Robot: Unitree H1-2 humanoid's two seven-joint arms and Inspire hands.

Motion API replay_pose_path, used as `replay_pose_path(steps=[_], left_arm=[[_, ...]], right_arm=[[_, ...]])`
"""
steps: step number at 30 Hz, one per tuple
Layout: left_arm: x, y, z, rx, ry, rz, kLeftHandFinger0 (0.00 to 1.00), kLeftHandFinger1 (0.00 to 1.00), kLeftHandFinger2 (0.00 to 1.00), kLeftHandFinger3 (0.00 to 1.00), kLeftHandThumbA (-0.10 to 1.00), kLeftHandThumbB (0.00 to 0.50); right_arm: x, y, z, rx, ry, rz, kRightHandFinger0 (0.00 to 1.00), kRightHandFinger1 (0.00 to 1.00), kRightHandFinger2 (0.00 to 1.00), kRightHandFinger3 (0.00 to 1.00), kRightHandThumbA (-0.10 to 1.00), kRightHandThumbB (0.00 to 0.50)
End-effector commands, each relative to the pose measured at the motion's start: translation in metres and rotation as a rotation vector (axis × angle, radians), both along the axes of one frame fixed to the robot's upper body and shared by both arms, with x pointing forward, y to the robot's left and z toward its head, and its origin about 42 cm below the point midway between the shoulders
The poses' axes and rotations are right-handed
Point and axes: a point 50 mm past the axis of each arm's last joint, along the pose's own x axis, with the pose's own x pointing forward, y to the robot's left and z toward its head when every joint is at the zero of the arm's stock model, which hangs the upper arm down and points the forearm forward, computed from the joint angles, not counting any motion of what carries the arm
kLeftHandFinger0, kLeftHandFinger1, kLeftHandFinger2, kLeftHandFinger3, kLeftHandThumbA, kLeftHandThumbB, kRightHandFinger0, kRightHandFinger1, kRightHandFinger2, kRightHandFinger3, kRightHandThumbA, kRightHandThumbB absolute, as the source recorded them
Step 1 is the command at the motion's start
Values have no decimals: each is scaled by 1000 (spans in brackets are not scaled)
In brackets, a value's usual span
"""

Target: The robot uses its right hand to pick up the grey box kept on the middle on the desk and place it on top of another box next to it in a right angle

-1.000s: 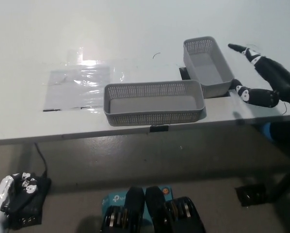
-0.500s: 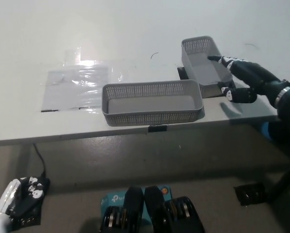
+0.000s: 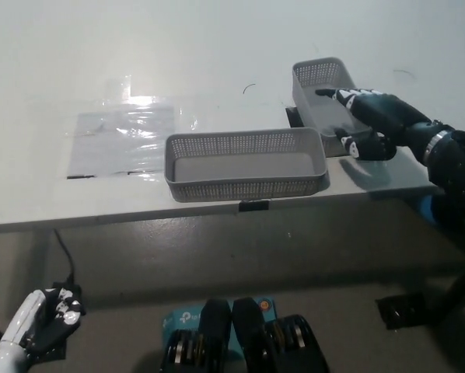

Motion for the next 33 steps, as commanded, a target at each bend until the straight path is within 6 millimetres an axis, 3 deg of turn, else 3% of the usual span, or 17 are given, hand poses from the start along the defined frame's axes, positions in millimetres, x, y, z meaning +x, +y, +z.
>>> replay_pose_path(steps=[1, 5, 13, 16, 21, 23, 24, 25, 26, 27, 28, 29, 30, 31, 33], left_arm=[[1, 6, 12, 50, -33, -40, 0, 0, 103, 328, 612, 474], [3, 6, 14, 56, -42, -54, 0, 0, 105, 327, 658, 499], [4, 9, 19, 74, -53, -60, 0, 0, 110, 320, 725, 500], [5, 9, 21, 63, -53, -57, 0, 0, 102, 309, 726, 491], [4, 7, 23, 84, -50, -49, 0, 0, 104, 316, 794, 500], [4, 5, 23, 80, -53, -51, 0, 0, 100, 308, 813, 500], [3, 4, 23, 72, -55, -52, 0, 0, 99, 303, 817, 500], [3, 4, 24, 72, -54, -52, 0, 0, 97, 302, 818, 500], [3, 4, 23, 75, -58, -60, 0, 0, 99, 302, 837, 498], [2, 4, 23, 79, -57, -59, 0, 0, 100, 301, 844, 500], [2, 4, 23, 82, -55, -57, 0, 0, 105, 303, 860, 500], [1, 3, 22, 90, -52, -56, 0, 0, 106, 305, 871, 500], [1, 3, 22, 93, -59, -62, 0, 0, 107, 305, 875, 500], [0, 2, 21, 100, -61, -64, 0, 0, 106, 305, 886, 500], [0, 1, 19, 131, -63, -75, 0, 0, 102, 304, 941, 500]], right_arm=[[10, -9, 20, -76, -92, 10, 1000, 1000, 1000, 1000, 247, 330], [16, -17, 6, -143, -84, -13, 1000, 1000, 1000, 1000, 271, 343], [16, -24, -16, -232, -82, -27, 1000, 1000, 1000, 1000, 270, 360], [11, -11, -29, -317, -81, 20, 1000, 1000, 1000, 1000, 303, 355], [8, 9, -31, -393, -112, 78, 1000, 1000, 1000, 1000, 327, 338], [9, 14, -30, -408, -115, 84, 1000, 1000, 1000, 1000, 275, 293], [10, 19, -27, -431, -119, 90, 888, 1000, 1000, 1000, 261, 286], [10, 19, -28, -434, -118, 90, 843, 1000, 980, 1000, 259, 284], [10, 22, -25, -469, -127, 92, 636, 862, 766, 1000, 291, 263], [10, 23, -25, -475, -129, 92, 551, 816, 721, 1000, 294, 260], [10, 24, -24, -477, -129, 91, 361, 592, 595, 1000, 285, 241], [11, 26, -23, -475, -135, 95, 114, 259, 360, 1000, 258, 227], [11, 30, -21, -473, -164, 106, 5, 11, 171, 1000, 239, 203], [11, 31, -20, -480, -187, 111, 0, 0, 96, 966, 221, 192], [10, 36, -16, -497, -226, 121, 0, 0, 107, 939, 136, 136]])
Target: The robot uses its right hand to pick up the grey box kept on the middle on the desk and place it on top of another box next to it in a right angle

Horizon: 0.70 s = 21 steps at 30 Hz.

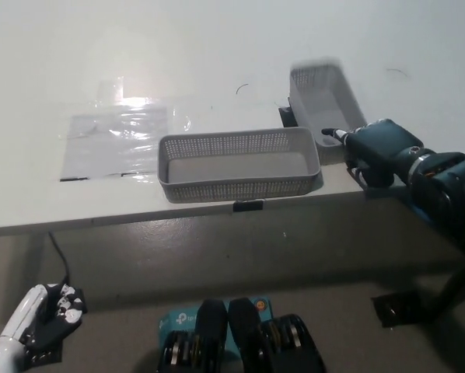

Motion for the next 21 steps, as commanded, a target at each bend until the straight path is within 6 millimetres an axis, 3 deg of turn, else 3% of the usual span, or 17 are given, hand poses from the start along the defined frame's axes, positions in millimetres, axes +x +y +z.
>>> replay_pose_path(steps=[1, 2, 3, 4, 6, 8, 9, 10, 11, 13, 15, 16, 17, 19, 21], left_arm=[[-1, 2, 9, 72, -47, -27, 0, 0, 93, 298, 943, 500], [-2, 1, 8, 72, -46, -28, 0, 0, 88, 295, 952, 500], [-1, 1, 8, 78, -49, -33, 0, 0, 88, 301, 948, 500], [-1, 1, 8, 80, -49, -36, 0, 0, 89, 304, 947, 500], [-2, 1, 10, 74, -38, -32, 0, 0, 90, 308, 931, 500], [-2, 1, 11, 87, -42, -33, 0, 0, 95, 312, 930, 500], [-2, 1, 11, 88, -42, -33, 0, 0, 95, 311, 930, 500], [-2, 2, 11, 101, -58, -48, 0, 0, 90, 310, 954, 493], [-2, 1, 11, 107, -63, -47, 0, 0, 83, 303, 974, 500], [-3, 1, 11, 104, -60, -50, 0, 0, 81, 303, 975, 500], [-3, 1, 10, 108, -59, -56, 0, 0, 82, 309, 988, 500], [-3, 1, 10, 111, -61, -63, 0, 0, 85, 315, 983, 500], [-3, 2, 9, 107, -67, -65, 0, 0, 88, 317, 981, 500], [-3, 2, 9, 116, -61, -62, 0, 0, 93, 315, 999, 500], [-6, 3, 9, 107, -54, -56, 0, 0, 99, 316, 981, 500]], right_arm=[[4, 26, 29, -55, -124, 96, 0, 0, 94, 908, 79, 83], [3, 27, 29, -63, -140, 108, 0, 0, 54, 795, 11, 75], [4, 29, 29, -71, -180, 126, 0, 0, 22, 639, 3, 111], [3, 29, 28, -77, -194, 129, 0, 0, 29, 574, 9, 124], [5, 32, 26, -82, -240, 118, 0, 13, 75, 221, -97, 2], [3, 32, 27, -26, -275, 110, 0, 114, 330, 58, -100, 0], [4, 32, 26, -26, -277, 110, 0, 160, 448, 54, -100, 0], [3, 32, 26, 11, -321, 117, 0, 144, 439, 3, -100, 0], [3, 32, 27, 17, -339, 127, 0, 151, 470, 24, -100, 12], [3, 31, 28, 36, -352, 133, 0, 186, 524, 179, -100, 114], [4, 30, 26, 48, -357, 128, 0, 233, 562, 328, -100, 252], [4, 28, 26, 87, -346, 120, 0, 220, 544, 356, -100, 353], [4, 27, 26, 103, -353, 123, 0, 187, 512, 376, -100, 396], [3, 24, 26, 122, -359, 132, 0, 154, 484, 371, -100, 364], [1, 22, 25, 192, -364, 145, 0, 66, 389, 280, -100, 400]])
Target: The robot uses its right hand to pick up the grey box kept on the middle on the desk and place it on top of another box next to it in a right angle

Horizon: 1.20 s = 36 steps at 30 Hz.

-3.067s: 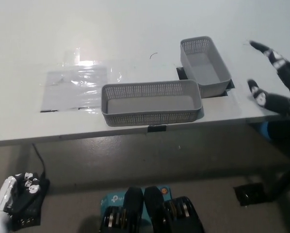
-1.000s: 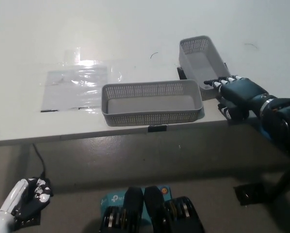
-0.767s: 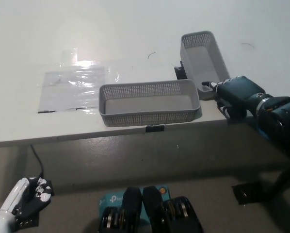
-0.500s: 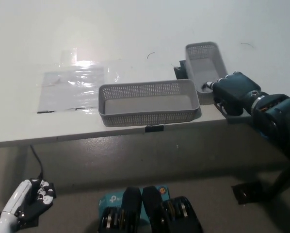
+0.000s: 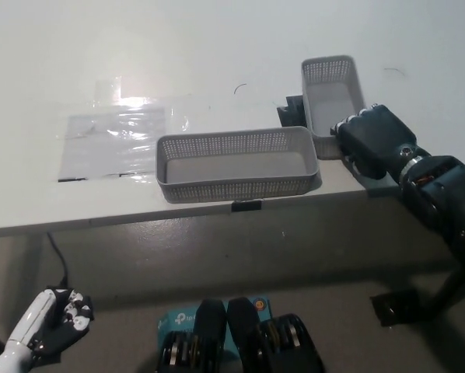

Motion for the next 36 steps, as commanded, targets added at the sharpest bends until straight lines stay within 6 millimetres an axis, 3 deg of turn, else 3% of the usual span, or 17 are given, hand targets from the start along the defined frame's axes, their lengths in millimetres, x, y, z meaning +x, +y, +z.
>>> replay_pose_path(steps=[1, 2, 4, 6, 11, 15, 20, 24, 25, 31, 34, 35, 36], left_arm=[[-3, 9, 12, 56, -57, -25, 0, 0, 100, 319, 998, 500], [-4, 9, 13, 59, -54, -19, 0, 0, 102, 319, 1000, 500], [-6, 9, 11, 58, -44, -19, 0, 0, 105, 323, 1000, 500], [-7, 9, 10, 49, -45, -27, 0, 0, 104, 324, 999, 500], [-9, 9, 9, 75, -52, -34, 0, 0, 83, 293, 1000, 500], [-9, 10, 8, 78, -47, -22, 0, 0, 85, 289, 1000, 500], [-10, 10, 7, 85, -52, -40, 0, 0, 77, 275, 1000, 500], [-9, 10, 6, 78, -36, -37, 0, 0, 81, 282, 1000, 500], [-10, 10, 5, 75, -30, -33, 0, 0, 83, 283, 1000, 500], [-10, 11, 6, 68, -31, -37, 0, 0, 99, 290, 1000, 500], [-8, 11, 4, 73, -20, -46, 0, 0, 135, 309, 1000, 500], [-7, 12, 4, 76, -16, -49, 0, 0, 127, 313, 1000, 500], [-7, 12, 4, 76, -16, -49, 0, 0, 126, 313, 1000, 500]], right_arm=[[0, 15, 29, 144, -145, 128, 0, 79, 402, 293, -100, 380], [-1, 13, 29, 151, -150, 131, 0, 90, 412, 294, -100, 340], [-5, 10, 27, 163, -151, 135, 0, 98, 424, 290, -100, 340], [-6, 8, 26, 169, -176, 153, 0, 94, 419, 279, -100, 376], [-12, -2, 42, 182, -191, 155, 0, 11, 327, 235, -100, 332], [-11, -8, 58, 154, -273, 206, 0, 0, 271, 159, -100, 395], [-13, -9, 76, 145, -300, 240, 0, 0, 250, 85, -100, 421], [-13, -11, 88, 99, -318, 239, 0, 0, 292, 120, -100, 438], [-13, -15, 94, 91, -327, 248, 0, 2, 317, 143, -100, 409], [-11, -19, 107, 110, -351, 271, 0, 0, 258, 145, -100, 453], [-19, -5, 108, 147, -311, 290, 0, 0, 284, 145, -100, 446], [-22, 0, 107, 143, -291, 278, 0, 0, 304, 161, -100, 402], [-22, 0, 107, 143, -290, 278, 0, 0, 307, 164, -100, 399]])
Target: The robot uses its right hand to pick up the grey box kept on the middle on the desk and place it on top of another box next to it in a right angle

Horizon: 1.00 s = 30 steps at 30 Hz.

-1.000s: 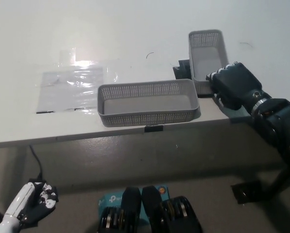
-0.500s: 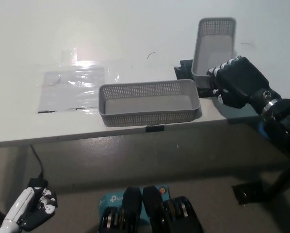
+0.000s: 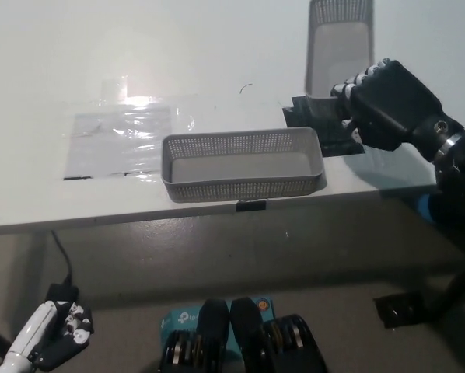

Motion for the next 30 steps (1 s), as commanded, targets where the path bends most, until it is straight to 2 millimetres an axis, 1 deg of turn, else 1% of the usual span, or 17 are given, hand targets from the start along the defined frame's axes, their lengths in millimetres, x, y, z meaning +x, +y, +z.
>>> replay_pose_path(steps=[1, 3, 4, 5, 7, 9, 10, 12, 13, 14, 17, 20, 23, 24, 25, 27, 30], left_arm=[[4, 9, 11, 36, -33, -32, 0, 0, 122, 310, 1000, 500], [4, 9, 11, 34, -32, -34, 0, 0, 116, 303, 1000, 500], [4, 9, 11, 36, -31, -37, 0, 0, 121, 309, 1000, 500], [4, 9, 11, 42, -30, -41, 0, 0, 119, 308, 1000, 500], [4, 7, 11, 49, -30, -42, 0, 0, 111, 294, 1000, 500], [5, 8, 11, 59, -33, -49, 0, 0, 107, 294, 1000, 500], [6, 8, 11, 61, -31, -50, 0, 0, 113, 296, 1000, 500], [6, 8, 10, 75, -26, -53, 0, 0, 122, 297, 1000, 500], [6, 8, 10, 69, -27, -52, 0, 0, 126, 294, 1000, 500], [7, 8, 10, 75, -26, -53, 0, 0, 135, 294, 1000, 500], [9, 8, 10, 73, -22, -56, 0, 0, 146, 295, 1000, 500], [10, 8, 11, 96, -28, -64, 0, 0, 161, 303, 1000, 500], [10, 8, 12, 87, -26, -67, 0, 0, 165, 310, 1000, 500], [10, 8, 12, 89, -27, -68, 0, 0, 165, 310, 1000, 500], [10, 8, 12, 91, -27, -68, 0, 0, 166, 310, 1000, 500], [10, 9, 13, 96, -35, -67, 0, 0, 166, 307, 1000, 500], [11, 9, 14, 100, -44, -68, 0, 0, 164, 303, 1000, 500]], right_arm=[[-4, 19, 35, 51, -45, 65, 0, 0, 320, 149, -100, 423], [-9, 30, 32, 102, -13, 106, 0, 0, 300, 159, -100, 423], [-13, 36, 31, 106, 2, 104, 0, 0, 304, 177, -100, 401], [-17, 43, 27, 133, 30, 110, 0, 0, 285, 155, -100, 316], [-23, 55, 24, 152, 70, 119, 0, 5, 329, 156, -100, 249], [-26, 60, 22, 175, 82, 134, 0, 4, 336, 161, -100, 210], [-29, 65, 21, 188, 98, 144, 0, 1, 330, 133, -100, 191], [-35, 76, 18, 226, 113, 190, 0, 3, 341, 190, -100, 265], [-38, 81, 15, 229, 123, 193, 0, 7, 335, 235, -100, 287], [-40, 86, 12, 245, 139, 198, 0, 0, 291, 215, -100, 305], [-44, 92, 7, 265, 179, 195, 0, 0, 269, 180, -100, 287], [-46, 94, 2, 273, 197, 201, 0, 0, 266, 198, -100, 296], [-46, 91, -5, 256, 197, 197, 0, 0, 267, 255, -100, 278], [-45, 90, -8, 255, 196, 198, 0, 0, 243, 239, -100, 266], [-44, 88, -9, 261, 196, 198, 0, 0, 208, 197, -100, 297], [-41, 86, -8, 250, 208, 177, 0, 0, 226, 208, -100, 315], [-40, 85, -6, 249, 206, 175, 0, 0, 225, 197, -100, 318]])
